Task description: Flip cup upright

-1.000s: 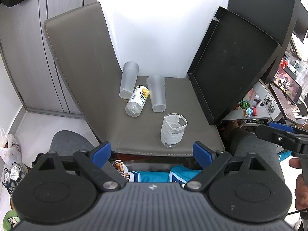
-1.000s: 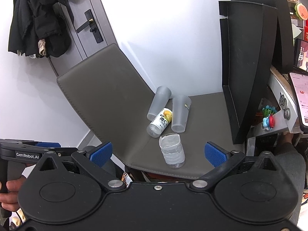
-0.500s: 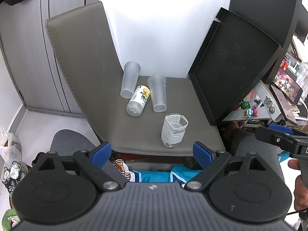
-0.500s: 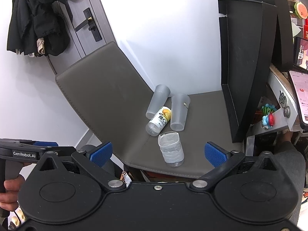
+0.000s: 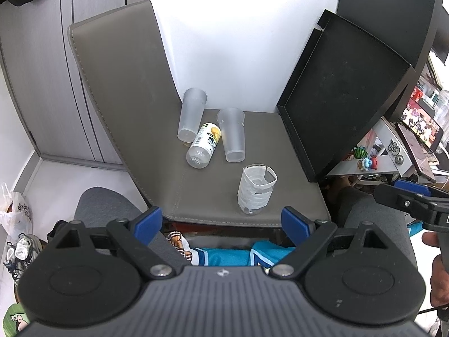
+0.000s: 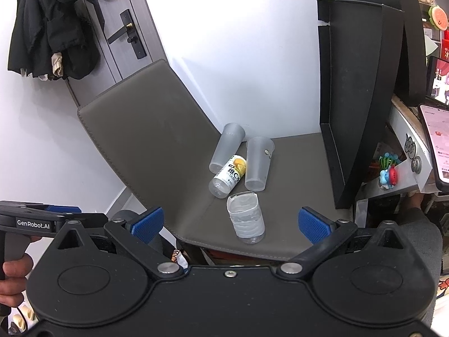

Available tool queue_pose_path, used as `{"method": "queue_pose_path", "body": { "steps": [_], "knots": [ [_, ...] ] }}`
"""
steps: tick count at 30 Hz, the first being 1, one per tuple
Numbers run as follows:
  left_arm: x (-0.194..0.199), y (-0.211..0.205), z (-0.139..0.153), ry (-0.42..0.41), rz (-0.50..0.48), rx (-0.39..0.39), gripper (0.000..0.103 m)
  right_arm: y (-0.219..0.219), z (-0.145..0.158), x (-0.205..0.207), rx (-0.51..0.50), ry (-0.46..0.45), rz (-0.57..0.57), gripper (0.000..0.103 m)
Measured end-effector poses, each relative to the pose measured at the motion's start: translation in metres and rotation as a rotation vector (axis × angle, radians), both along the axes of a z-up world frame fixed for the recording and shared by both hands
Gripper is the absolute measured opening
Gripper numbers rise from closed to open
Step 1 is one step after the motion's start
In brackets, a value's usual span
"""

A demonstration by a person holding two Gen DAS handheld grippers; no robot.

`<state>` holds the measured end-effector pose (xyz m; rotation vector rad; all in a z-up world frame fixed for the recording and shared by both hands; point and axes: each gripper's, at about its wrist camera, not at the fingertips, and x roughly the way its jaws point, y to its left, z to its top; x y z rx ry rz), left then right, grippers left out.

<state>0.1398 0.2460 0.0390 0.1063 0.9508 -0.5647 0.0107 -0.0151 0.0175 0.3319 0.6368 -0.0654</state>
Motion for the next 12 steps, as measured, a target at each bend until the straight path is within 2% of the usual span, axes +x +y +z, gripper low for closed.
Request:
{"method": "queue_pose_path", "body": {
  "steps": [12],
  "knots": [
    [0.0040,0.0037,0.0002,-0.026,-0.003,0.016,0.091,-0.0024,-0.0091,0.0081,0.016,0.020,0.010,0.103]
  ]
}}
